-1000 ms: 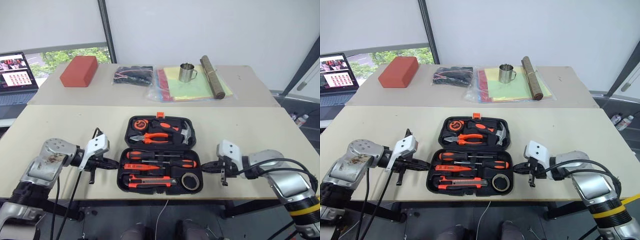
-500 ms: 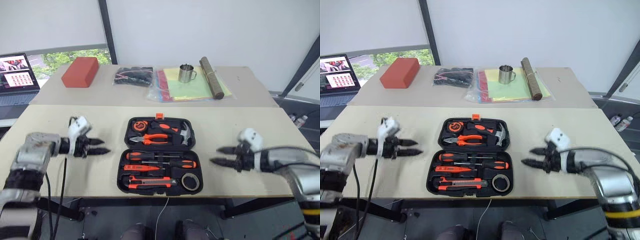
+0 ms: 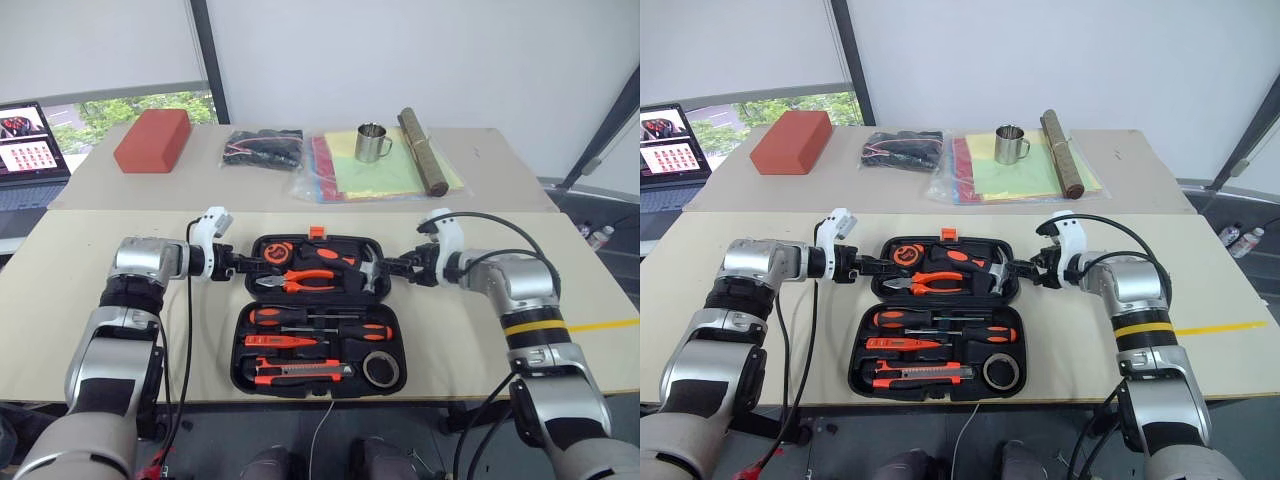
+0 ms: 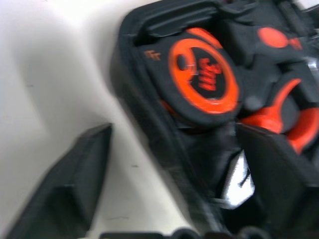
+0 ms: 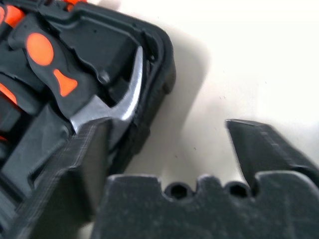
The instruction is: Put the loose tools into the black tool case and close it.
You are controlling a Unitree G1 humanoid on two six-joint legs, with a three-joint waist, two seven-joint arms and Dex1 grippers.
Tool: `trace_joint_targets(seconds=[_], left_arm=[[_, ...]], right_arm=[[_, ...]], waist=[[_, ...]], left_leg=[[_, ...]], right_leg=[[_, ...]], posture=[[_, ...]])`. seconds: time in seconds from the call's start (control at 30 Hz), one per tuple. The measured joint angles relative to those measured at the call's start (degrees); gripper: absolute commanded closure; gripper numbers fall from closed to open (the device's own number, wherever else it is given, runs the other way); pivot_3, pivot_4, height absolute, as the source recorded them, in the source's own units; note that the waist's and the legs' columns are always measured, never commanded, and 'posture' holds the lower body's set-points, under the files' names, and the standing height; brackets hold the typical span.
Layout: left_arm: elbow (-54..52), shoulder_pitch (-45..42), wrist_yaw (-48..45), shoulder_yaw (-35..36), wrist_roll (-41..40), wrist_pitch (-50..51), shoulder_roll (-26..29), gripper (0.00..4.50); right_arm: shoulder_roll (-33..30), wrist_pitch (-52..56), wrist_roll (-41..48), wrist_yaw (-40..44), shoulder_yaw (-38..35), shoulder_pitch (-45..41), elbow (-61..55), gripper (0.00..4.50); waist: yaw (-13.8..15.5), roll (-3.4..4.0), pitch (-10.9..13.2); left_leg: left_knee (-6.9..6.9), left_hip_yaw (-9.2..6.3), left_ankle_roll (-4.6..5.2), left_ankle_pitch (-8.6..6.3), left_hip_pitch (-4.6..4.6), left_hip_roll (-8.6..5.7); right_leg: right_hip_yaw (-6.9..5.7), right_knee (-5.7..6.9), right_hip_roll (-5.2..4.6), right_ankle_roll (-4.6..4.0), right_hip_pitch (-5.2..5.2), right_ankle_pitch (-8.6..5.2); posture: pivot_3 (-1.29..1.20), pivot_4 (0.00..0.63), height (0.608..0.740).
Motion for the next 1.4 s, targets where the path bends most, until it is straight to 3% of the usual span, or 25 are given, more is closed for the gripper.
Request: trace_joint_targets(seconds=[0.07, 0.23, 0.27, 0.5, 0.87, 1.07, 1.2, 1.27, 1.4], left_arm=[[0.3, 0.0, 0.0, 0.4, -0.1, 0.1, 0.0, 2.55], [-0.8, 0.1, 0.3, 1.6, -0.1, 0.6, 0.9, 4.43], [-0.8, 0.3, 0.4, 1.9, -0.2, 0.8, 1.0, 4.50], [-8.0, 5.5, 1.0, 6.2, -2.0, -2.2, 0.6, 4.50], [-25.6, 11.2, 5.5, 10.8, -2.9, -24.3, -3.5, 4.50], [-31.7, 20.6, 7.5, 8.5, 0.2, -37.3, -3.4, 4.50], [-37.4, 26.9, 10.1, 8.1, 1.2, -39.4, -3.5, 4.50], [-41.7, 31.1, 11.1, 8.6, -0.1, -37.8, -3.4, 3.79], [-50.3, 38.6, 10.8, 13.3, -9.3, -22.3, 1.9, 2.46]], right_arm=[[0.5, -0.3, -0.2, 0.0, 0.2, 0.0, -0.1, 2.33], [1.2, -0.2, -0.2, -0.1, 0.5, 0.7, -1.8, 4.25], [1.1, 0.0, -0.2, -0.1, 0.3, 0.9, -2.2, 4.47], [1.2, -0.5, -0.1, -1.4, -0.9, 2.2, -5.7, 4.47], [0.3, -18.8, -3.8, -8.5, -6.8, 3.6, -14.4, 4.47], [-0.5, -32.5, -9.3, -9.8, -5.0, 18.0, -23.9, 4.47], [-1.2, -41.3, -12.4, -10.1, -4.7, 27.5, -29.2, 4.47], [-1.7, -43.6, -12.2, -9.4, -5.0, 33.4, -33.1, 3.78], [-4.8, -38.4, -6.2, -5.9, -9.5, 41.6, -39.5, 2.56]], waist=[[0.0, 0.00, 0.0], [0.2, 0.03, 0.0], [0.2, 0.05, -0.1], [0.2, 0.06, 0.0], [0.1, 0.10, 0.0], [0.1, 0.10, 0.0], [0.2, 0.11, 0.0], [0.1, 0.11, 0.0], [0.0, 0.06, 0.1]], left_leg=[[0.09, 0.01, -0.02, 0.01, 0.08, 0.00], [0.12, 0.05, -0.07, 0.01, 0.37, -0.01], [0.12, 0.08, -0.06, 0.01, 0.44, -0.01], [0.11, 0.10, -0.13, 0.03, 0.26, 0.00], [-0.19, 0.10, -0.13, 0.07, -0.08, -0.03], [-0.74, 0.16, -0.22, 0.05, 0.18, -0.05], [-0.83, 0.19, -0.23, 0.05, 0.52, 0.02], [-0.84, 0.22, -0.23, 0.05, 0.68, 0.06], [-0.52, 0.26, -0.25, 0.07, 0.65, 0.14]], right_leg=[[0.06, -0.01, -0.09, 0.01, 0.06, 0.00], [0.47, 0.02, -0.27, 0.02, 0.16, -0.01], [0.47, 0.03, -0.25, 0.02, 0.18, -0.01], [0.52, 0.06, -0.28, -0.02, 0.00, 0.01], [0.15, 0.03, 0.02, -0.05, -0.31, 0.02], [0.16, -0.12, 0.11, -0.11, -0.23, -0.12], [0.36, -0.24, 0.13, -0.06, 0.09, -0.16], [0.55, -0.27, 0.09, -0.03, 0.19, -0.19], [0.75, -0.17, -0.25, 0.21, 0.10, -0.33]], posture=[[0.00, 0.150, 0.736], [0.00, 0.150, 0.736], [0.00, 0.150, 0.736], [0.00, 0.150, 0.736], [0.00, 0.150, 0.736], [0.00, 0.150, 0.736], [0.00, 0.150, 0.736], [0.00, 0.150, 0.736], [0.00, 0.150, 0.736]])
